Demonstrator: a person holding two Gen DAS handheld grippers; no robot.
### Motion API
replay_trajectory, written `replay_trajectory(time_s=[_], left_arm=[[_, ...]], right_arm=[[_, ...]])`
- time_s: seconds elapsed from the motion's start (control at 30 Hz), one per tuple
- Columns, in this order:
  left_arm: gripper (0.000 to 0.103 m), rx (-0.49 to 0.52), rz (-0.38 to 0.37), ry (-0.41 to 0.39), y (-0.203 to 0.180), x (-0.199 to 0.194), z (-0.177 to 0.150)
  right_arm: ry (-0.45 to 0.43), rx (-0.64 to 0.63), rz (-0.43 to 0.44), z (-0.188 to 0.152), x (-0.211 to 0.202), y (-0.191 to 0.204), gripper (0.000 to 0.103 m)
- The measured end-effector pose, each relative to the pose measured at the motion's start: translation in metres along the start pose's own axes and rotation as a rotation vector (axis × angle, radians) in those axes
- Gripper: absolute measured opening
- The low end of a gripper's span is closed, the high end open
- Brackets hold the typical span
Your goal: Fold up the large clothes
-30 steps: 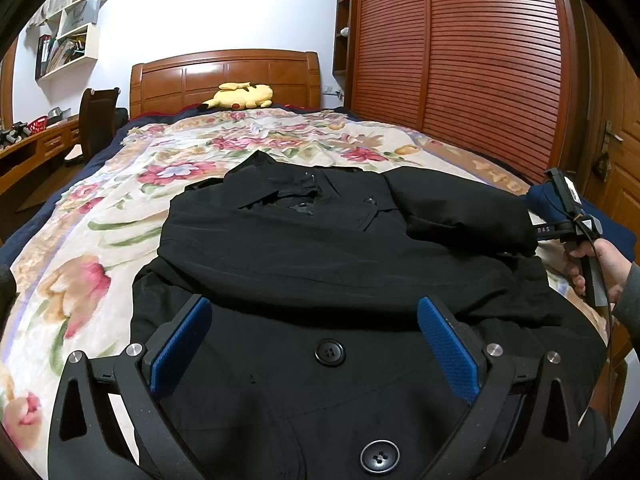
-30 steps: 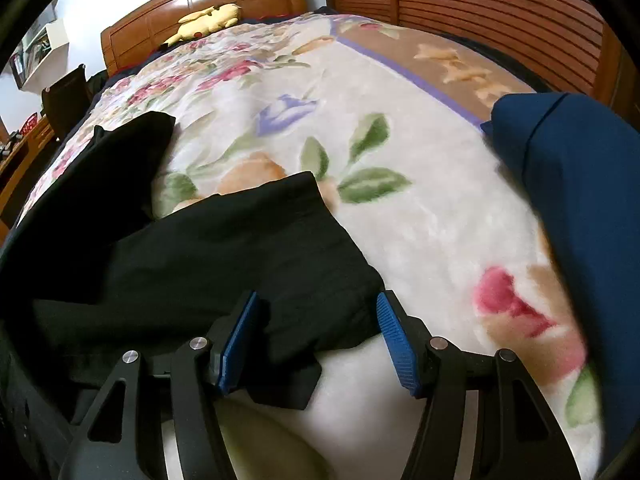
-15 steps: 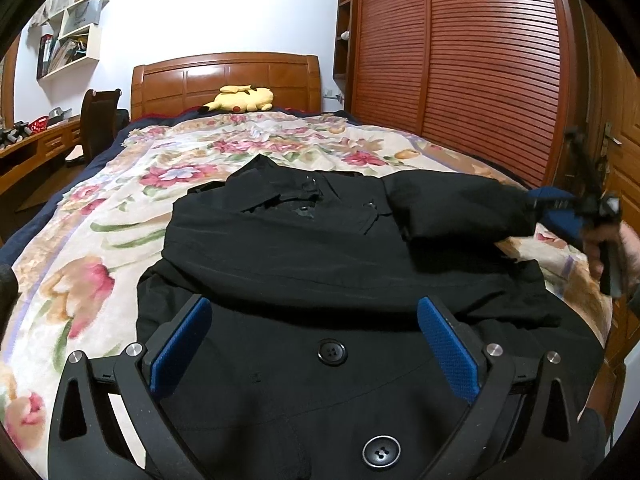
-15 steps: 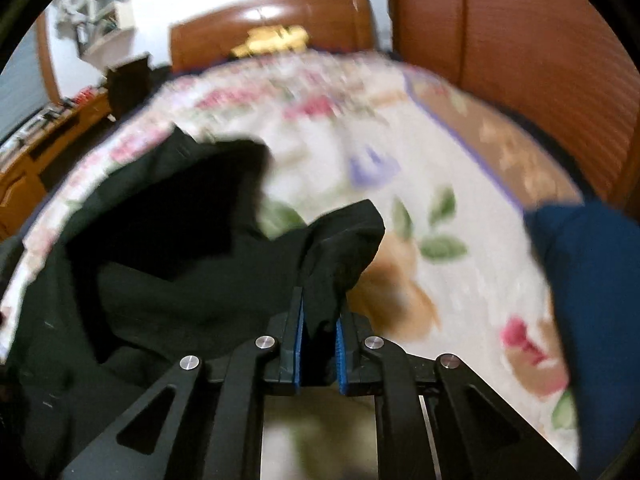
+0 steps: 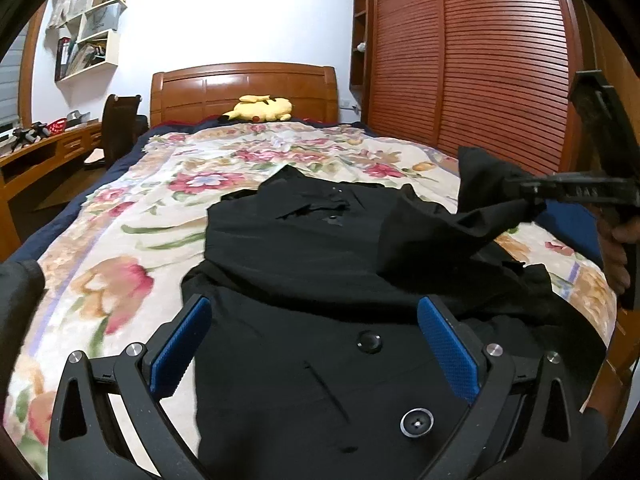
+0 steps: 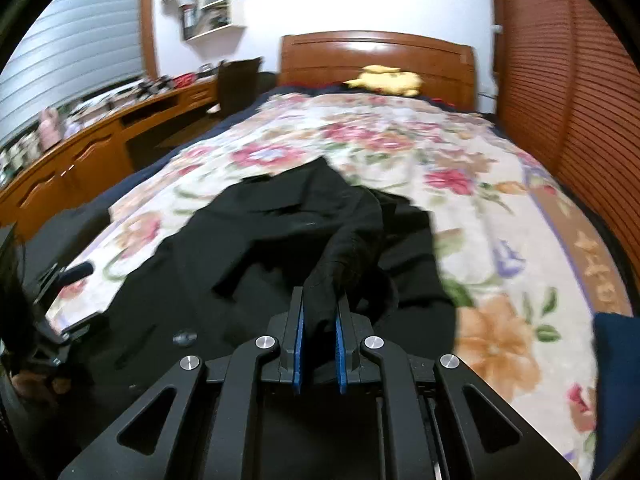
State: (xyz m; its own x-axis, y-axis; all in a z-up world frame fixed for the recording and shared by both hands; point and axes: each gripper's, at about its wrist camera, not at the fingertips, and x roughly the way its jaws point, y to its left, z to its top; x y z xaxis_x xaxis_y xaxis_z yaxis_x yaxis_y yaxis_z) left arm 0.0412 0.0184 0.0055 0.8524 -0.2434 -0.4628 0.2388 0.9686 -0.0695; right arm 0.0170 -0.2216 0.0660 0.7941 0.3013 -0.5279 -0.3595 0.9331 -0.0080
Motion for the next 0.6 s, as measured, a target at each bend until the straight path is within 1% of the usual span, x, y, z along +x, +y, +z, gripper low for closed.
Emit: replay_trajectory(time_s=[0.13, 0.23, 0.33, 0.47, 0.5, 0.57, 0.6], left_arm=[[0.103, -0.013, 0.009, -0.008, 0.009, -0.006, -0.001], [0.103, -0.027, 0.01, -0.015, 0.015, -0.011, -0.003], [0.103, -0.032, 0.011, -0.02, 0.019, -0.014, -0.004], [0.103, -0.029, 0.011, -0.02, 0.02, -0.014, -0.004], [0.103, -0.027, 0.011, -0.02, 0.02, -0.014, -0.004], [0.103, -0.021, 0.01, -0.02, 0.019, -0.014, -0.004], [0.103, -0.018, 0.009, -0.019, 0.019, -0.014, -0.005]], right_arm=[[0.035, -0.045, 0.052, -0.008, -0.003, 0.028, 0.013], [0.069, -0.053, 0.088, -0.014, 0.006, 0.04, 0.013], [0.087, -0.08, 0.094, -0.025, 0.013, 0.054, 0.013], [0.111, -0.074, 0.102, -0.031, 0.024, 0.056, 0.013], [0.116, -0.074, 0.099, -0.032, 0.024, 0.057, 0.017], [0.127, -0.065, 0.087, -0.032, 0.019, 0.06, 0.019], [0.128, -0.061, 0.08, -0.03, 0.014, 0.061, 0.022]])
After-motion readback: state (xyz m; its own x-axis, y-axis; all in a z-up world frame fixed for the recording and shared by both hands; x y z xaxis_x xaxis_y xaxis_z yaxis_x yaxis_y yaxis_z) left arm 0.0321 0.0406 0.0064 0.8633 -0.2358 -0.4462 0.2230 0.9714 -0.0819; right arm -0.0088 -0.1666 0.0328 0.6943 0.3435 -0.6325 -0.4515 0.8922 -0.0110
